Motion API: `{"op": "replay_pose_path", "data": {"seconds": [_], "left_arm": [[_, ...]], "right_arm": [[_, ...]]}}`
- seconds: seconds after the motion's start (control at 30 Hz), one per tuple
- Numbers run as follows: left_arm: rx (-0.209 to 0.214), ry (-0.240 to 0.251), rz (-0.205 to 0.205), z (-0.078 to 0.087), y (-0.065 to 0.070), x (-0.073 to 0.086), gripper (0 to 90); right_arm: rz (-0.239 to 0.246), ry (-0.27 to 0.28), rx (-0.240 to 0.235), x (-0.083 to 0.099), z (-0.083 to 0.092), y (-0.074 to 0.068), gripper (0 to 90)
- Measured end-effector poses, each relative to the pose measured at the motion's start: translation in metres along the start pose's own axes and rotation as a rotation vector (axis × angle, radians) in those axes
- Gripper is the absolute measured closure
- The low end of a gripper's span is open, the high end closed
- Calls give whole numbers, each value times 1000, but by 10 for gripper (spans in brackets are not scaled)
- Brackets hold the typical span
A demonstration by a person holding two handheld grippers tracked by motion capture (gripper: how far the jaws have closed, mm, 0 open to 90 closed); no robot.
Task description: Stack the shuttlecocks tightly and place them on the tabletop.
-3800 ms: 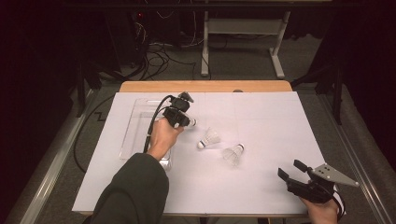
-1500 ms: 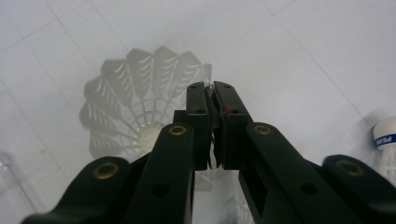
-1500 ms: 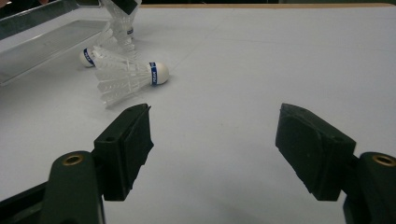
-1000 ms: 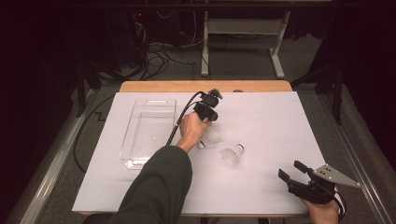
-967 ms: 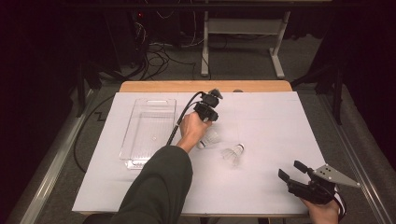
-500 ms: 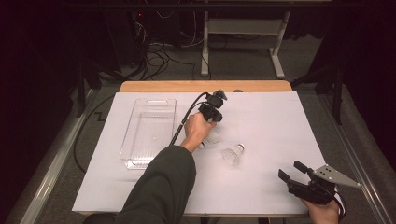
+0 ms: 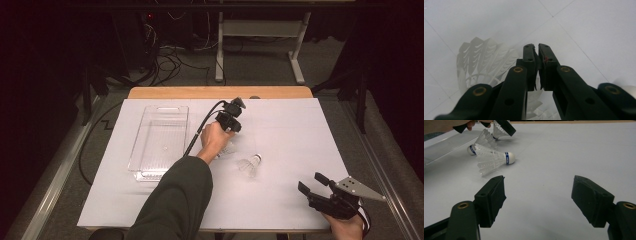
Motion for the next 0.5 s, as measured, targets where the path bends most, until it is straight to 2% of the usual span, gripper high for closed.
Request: {"op": "replay_pose_path", "data": {"seconds": [0.5], "left_arm": [[10, 17, -11, -4, 4, -4, 814]], "right_arm": [[-1, -3, -2, 0, 0, 0, 277]]}}
Point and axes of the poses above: each handheld gripper's, and its own axes: z roughly backward along the jaws, x roughly out of its underside, y roughly to its right, the point moved 6 cm from there along -z, roughly forward along the jaws, and after that the axes turned 4 degrees about y, right-handed, at the moved point
